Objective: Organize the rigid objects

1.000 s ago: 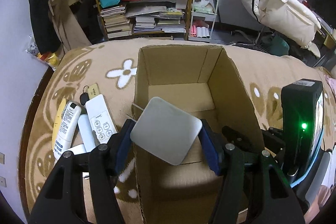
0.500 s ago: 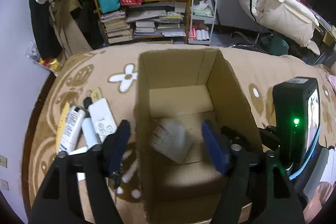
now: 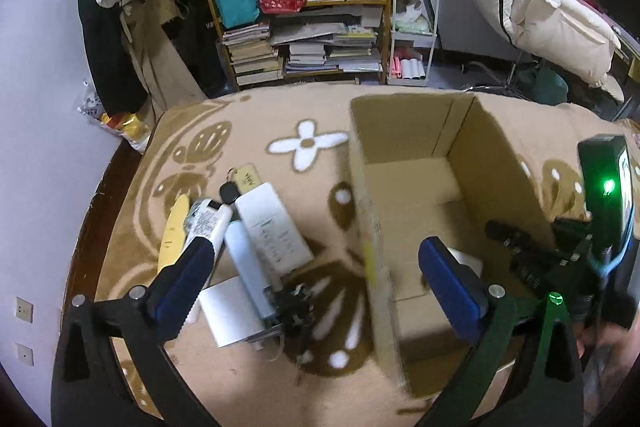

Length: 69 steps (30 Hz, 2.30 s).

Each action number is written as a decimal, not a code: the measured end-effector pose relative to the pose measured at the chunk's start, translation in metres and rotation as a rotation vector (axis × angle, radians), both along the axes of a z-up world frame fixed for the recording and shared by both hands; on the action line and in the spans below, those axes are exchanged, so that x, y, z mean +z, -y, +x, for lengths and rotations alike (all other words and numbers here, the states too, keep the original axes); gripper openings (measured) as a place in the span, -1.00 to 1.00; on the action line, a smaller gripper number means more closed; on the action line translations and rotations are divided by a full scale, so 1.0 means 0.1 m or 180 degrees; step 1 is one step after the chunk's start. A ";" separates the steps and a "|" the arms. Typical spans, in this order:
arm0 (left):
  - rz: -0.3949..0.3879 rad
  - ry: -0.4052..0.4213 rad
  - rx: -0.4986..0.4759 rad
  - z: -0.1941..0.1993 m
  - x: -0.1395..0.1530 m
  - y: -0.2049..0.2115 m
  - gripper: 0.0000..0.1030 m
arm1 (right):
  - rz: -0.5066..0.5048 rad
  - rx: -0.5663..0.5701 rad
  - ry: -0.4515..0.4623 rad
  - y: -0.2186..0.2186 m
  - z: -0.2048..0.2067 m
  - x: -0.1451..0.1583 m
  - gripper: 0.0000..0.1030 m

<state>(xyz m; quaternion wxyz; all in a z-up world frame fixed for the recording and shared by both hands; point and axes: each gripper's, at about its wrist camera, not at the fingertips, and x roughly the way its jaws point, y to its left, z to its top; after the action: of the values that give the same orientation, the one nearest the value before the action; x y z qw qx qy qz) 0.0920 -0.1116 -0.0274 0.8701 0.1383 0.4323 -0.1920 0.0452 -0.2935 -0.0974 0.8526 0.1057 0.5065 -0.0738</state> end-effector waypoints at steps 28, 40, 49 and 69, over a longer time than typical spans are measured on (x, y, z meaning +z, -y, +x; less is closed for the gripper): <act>0.0011 -0.0897 0.0180 0.01 -0.95 -0.51 0.20 | -0.0022 0.0026 -0.0007 0.03 -0.03 -0.01 -0.75; -0.0018 -0.1017 -0.0020 -0.03 -1.13 -0.34 -0.37 | -0.0033 0.0040 -0.0022 0.01 -0.02 -0.02 -0.75; -0.0081 -0.0967 -0.0088 -0.09 -1.12 -0.32 -0.90 | -0.0035 0.0042 -0.0023 0.01 -0.01 -0.01 -0.75; -0.0314 -0.0399 0.0132 -0.19 -0.38 -0.42 -0.90 | -0.0059 0.0065 -0.0028 -0.01 -0.01 -0.01 -0.75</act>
<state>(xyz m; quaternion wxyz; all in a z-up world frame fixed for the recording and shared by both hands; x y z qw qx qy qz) 0.0734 -0.0698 -0.0650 0.8509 0.0741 0.4787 -0.2033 0.0446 -0.2928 -0.0989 0.8520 0.0923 0.5106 -0.0703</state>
